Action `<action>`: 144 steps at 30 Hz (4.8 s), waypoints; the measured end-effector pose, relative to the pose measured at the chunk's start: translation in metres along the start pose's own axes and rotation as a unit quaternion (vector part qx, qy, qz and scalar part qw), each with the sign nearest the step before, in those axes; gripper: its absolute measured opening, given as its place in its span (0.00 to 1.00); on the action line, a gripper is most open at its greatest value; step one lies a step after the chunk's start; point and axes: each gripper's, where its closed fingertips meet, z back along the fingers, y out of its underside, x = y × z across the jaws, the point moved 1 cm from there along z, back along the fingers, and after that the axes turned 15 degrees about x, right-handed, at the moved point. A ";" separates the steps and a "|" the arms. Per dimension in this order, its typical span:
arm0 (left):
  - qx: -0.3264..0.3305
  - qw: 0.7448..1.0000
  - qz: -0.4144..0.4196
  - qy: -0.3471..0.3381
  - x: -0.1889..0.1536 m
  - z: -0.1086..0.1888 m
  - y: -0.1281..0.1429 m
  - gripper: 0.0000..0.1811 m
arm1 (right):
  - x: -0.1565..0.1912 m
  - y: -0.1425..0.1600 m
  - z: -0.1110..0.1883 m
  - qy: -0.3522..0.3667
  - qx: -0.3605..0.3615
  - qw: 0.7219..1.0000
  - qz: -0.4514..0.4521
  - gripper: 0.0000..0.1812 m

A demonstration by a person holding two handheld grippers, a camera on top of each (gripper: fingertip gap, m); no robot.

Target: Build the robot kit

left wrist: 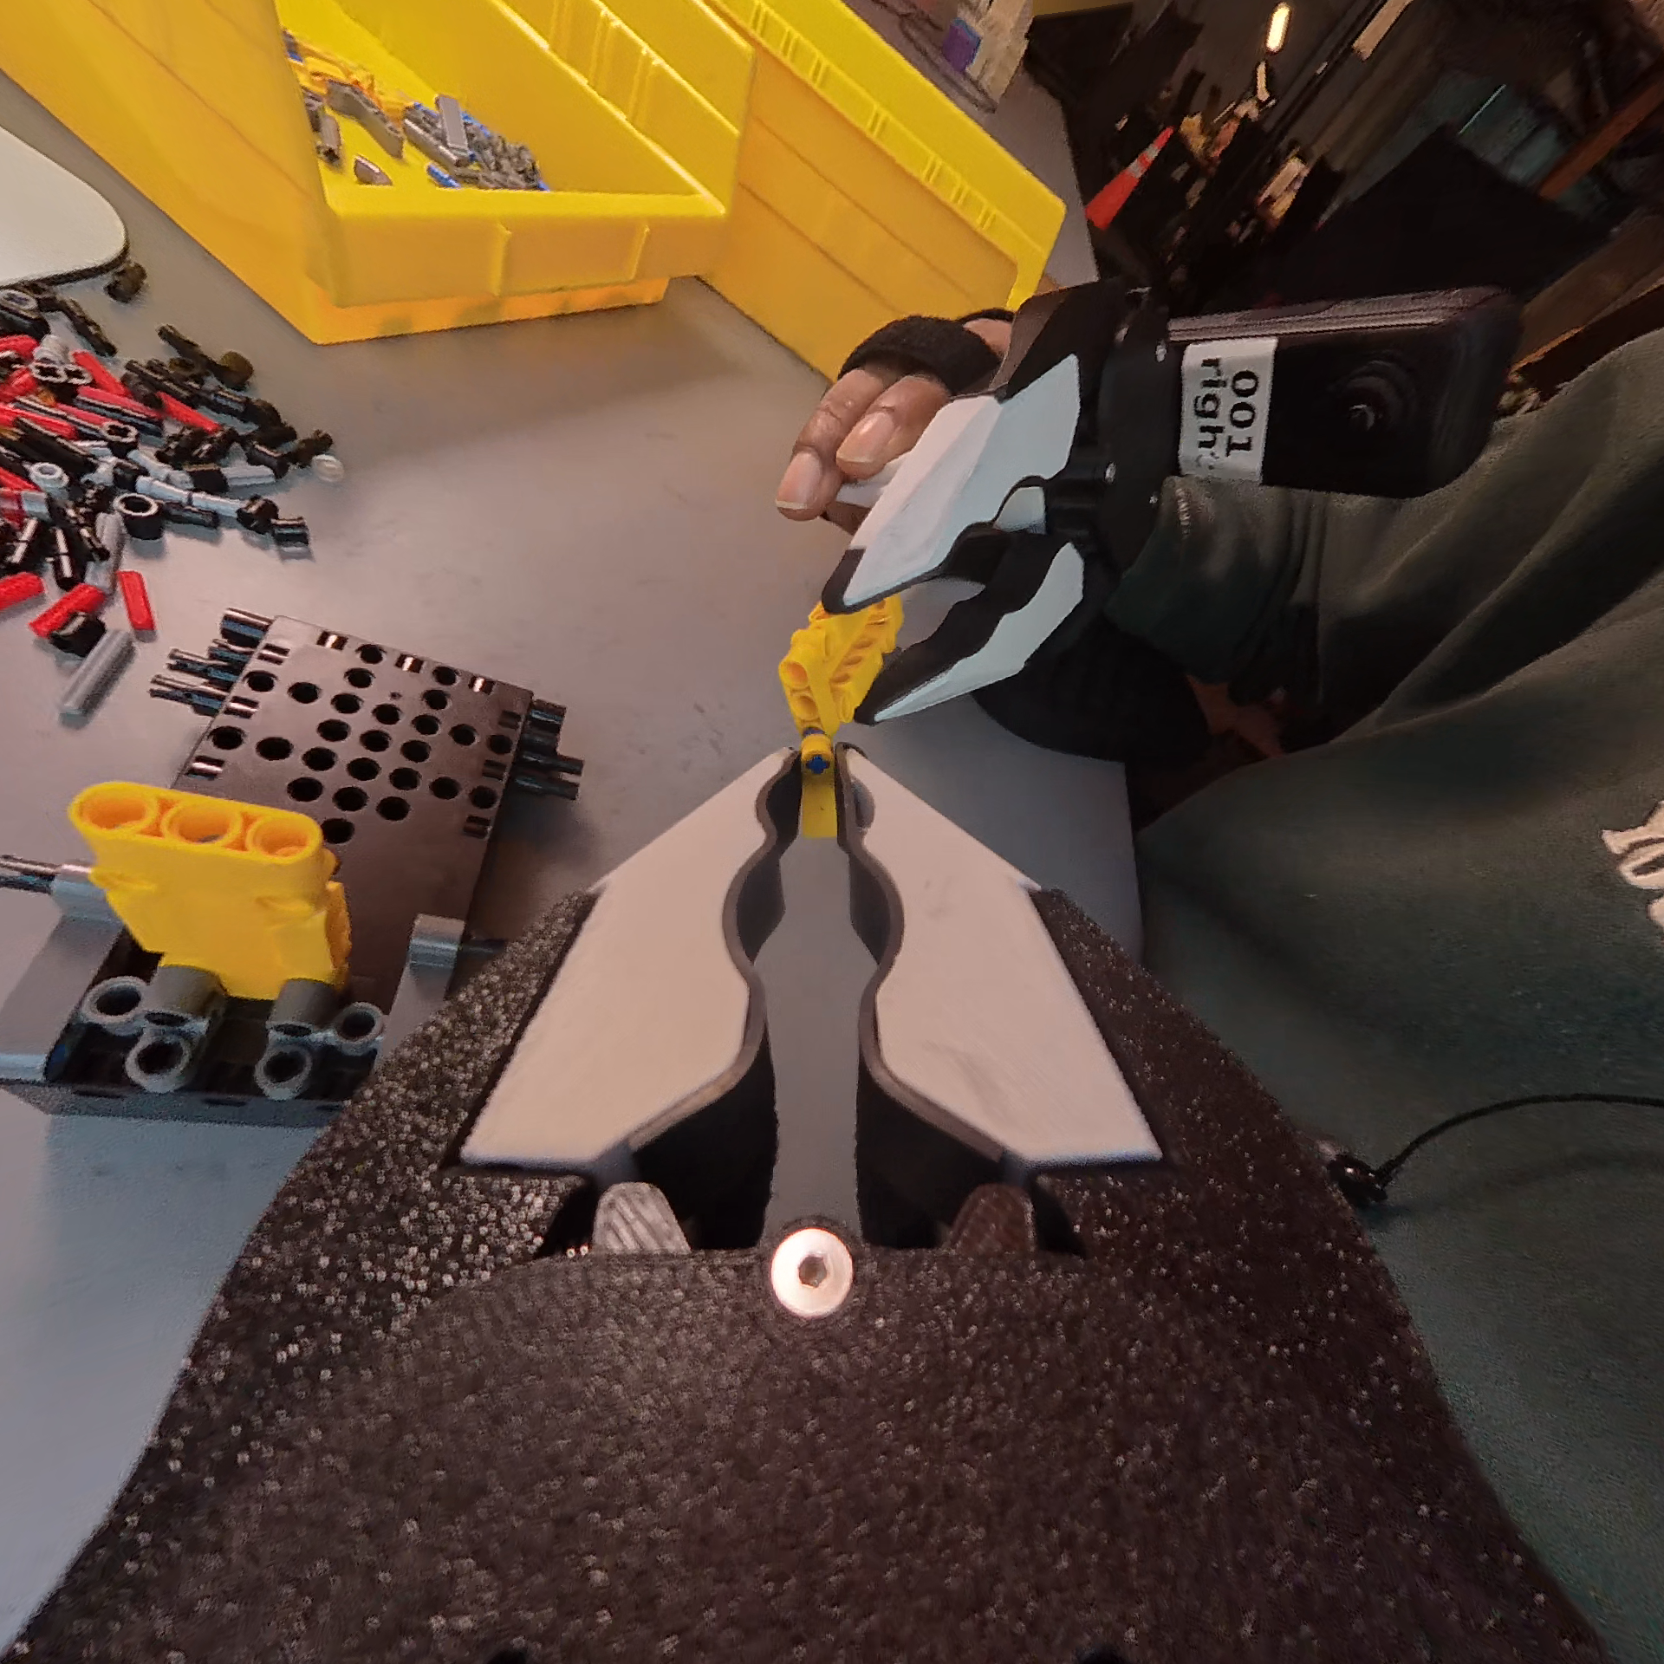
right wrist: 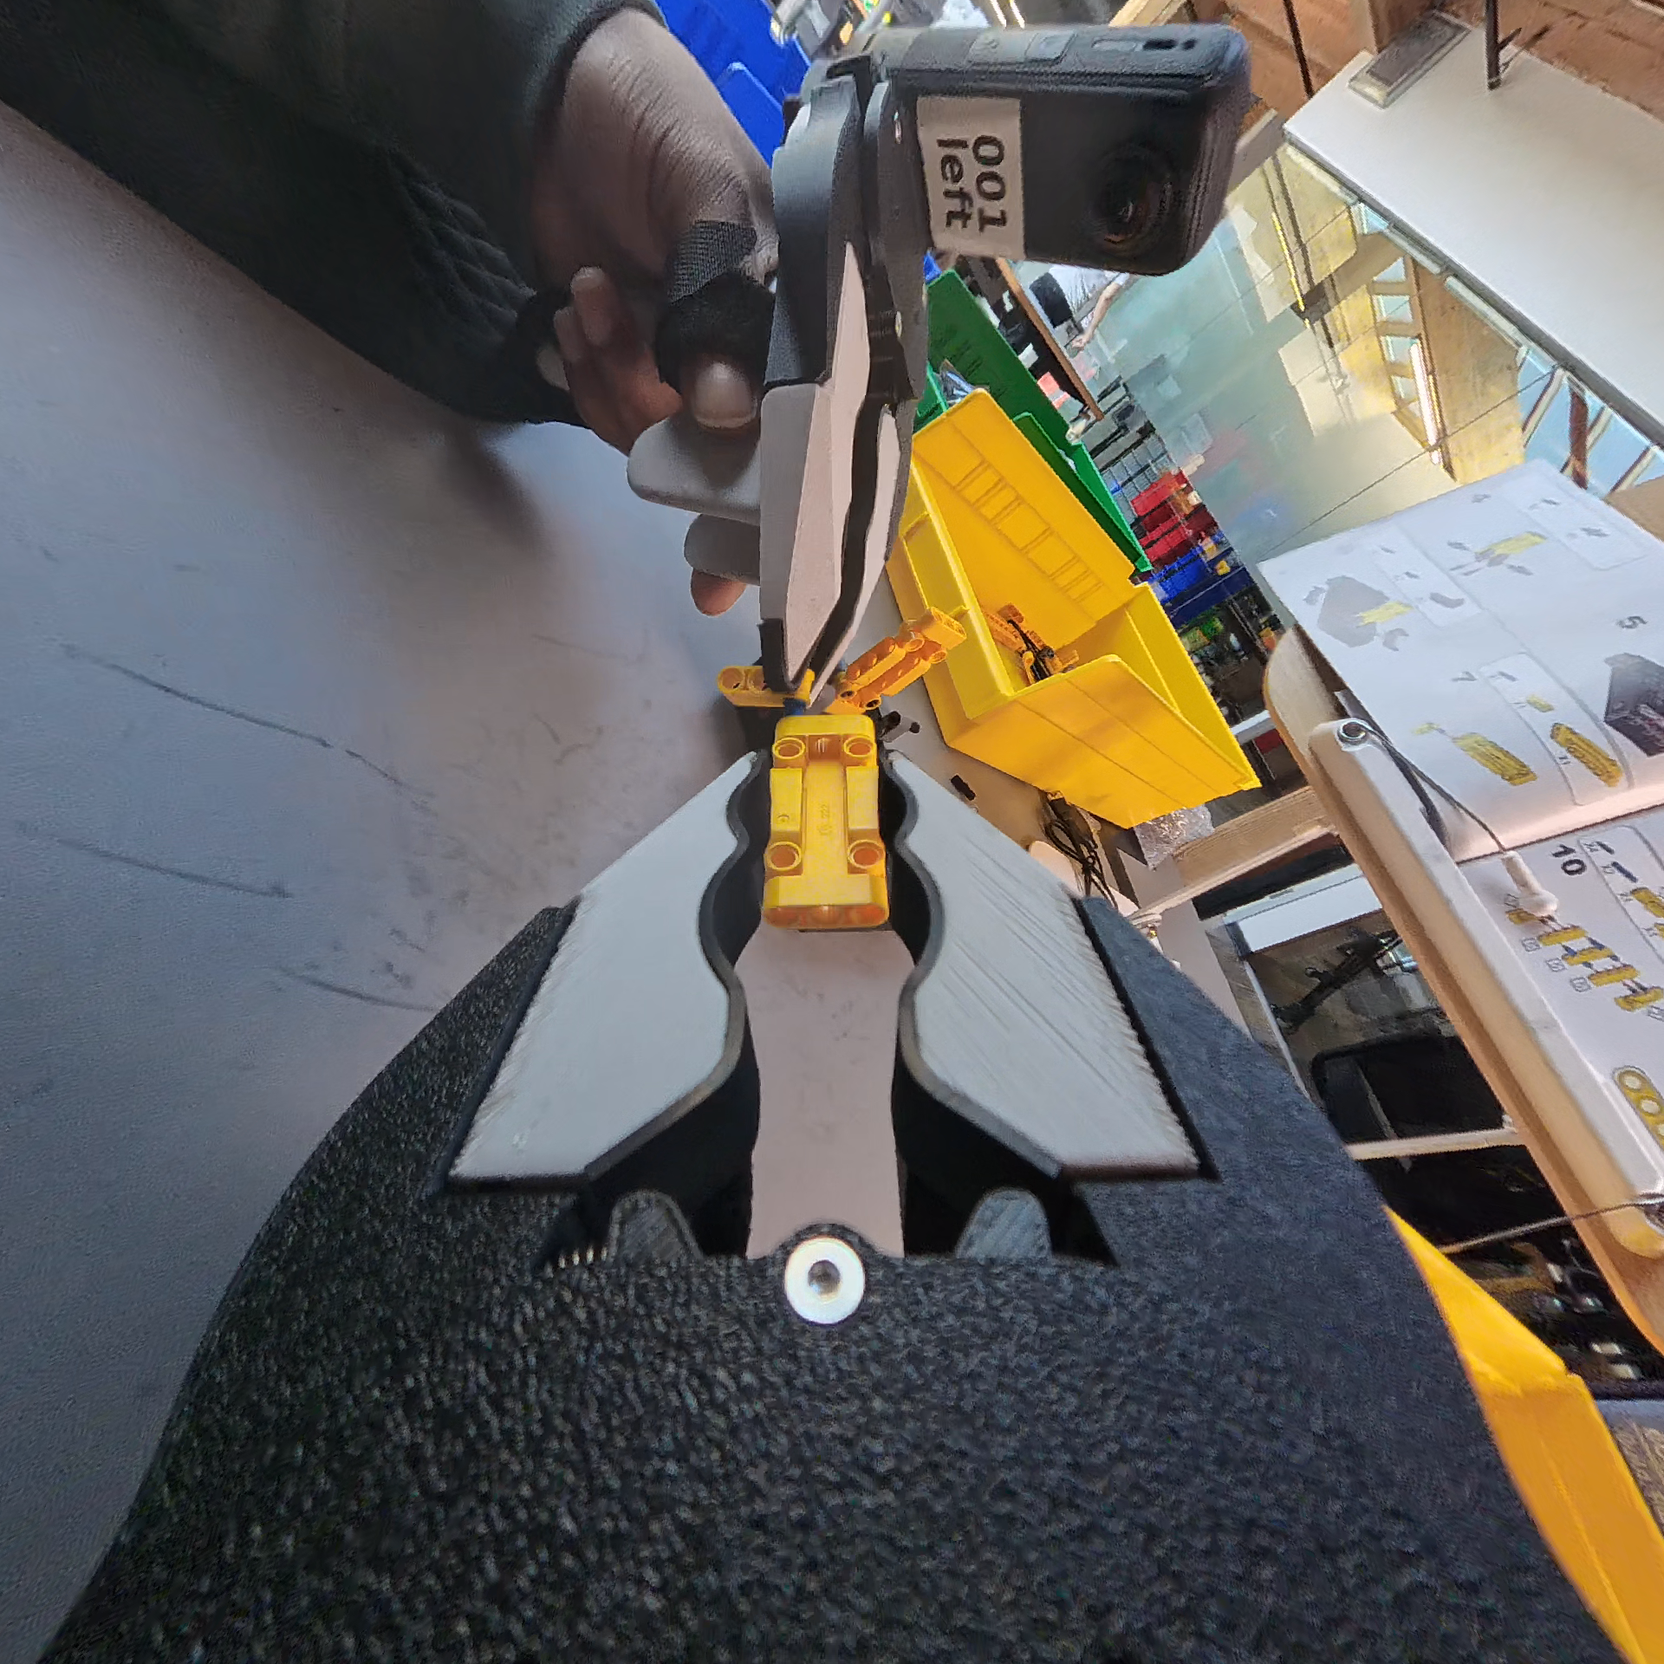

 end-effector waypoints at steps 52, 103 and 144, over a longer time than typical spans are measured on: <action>0.114 0.980 -0.126 -0.106 0.015 -0.020 0.032 0.04 | 0.044 0.032 -0.005 -0.266 0.138 0.946 -0.121 0.00; 0.000 0.970 -0.210 -0.124 -0.009 0.000 0.006 0.03 | 0.017 0.007 -0.006 -0.263 -0.002 0.938 -0.224 0.04; 0.048 0.952 -0.260 -0.152 -0.018 -0.013 0.013 0.03 | 0.027 0.012 0.005 -0.256 0.001 0.953 -0.162 0.03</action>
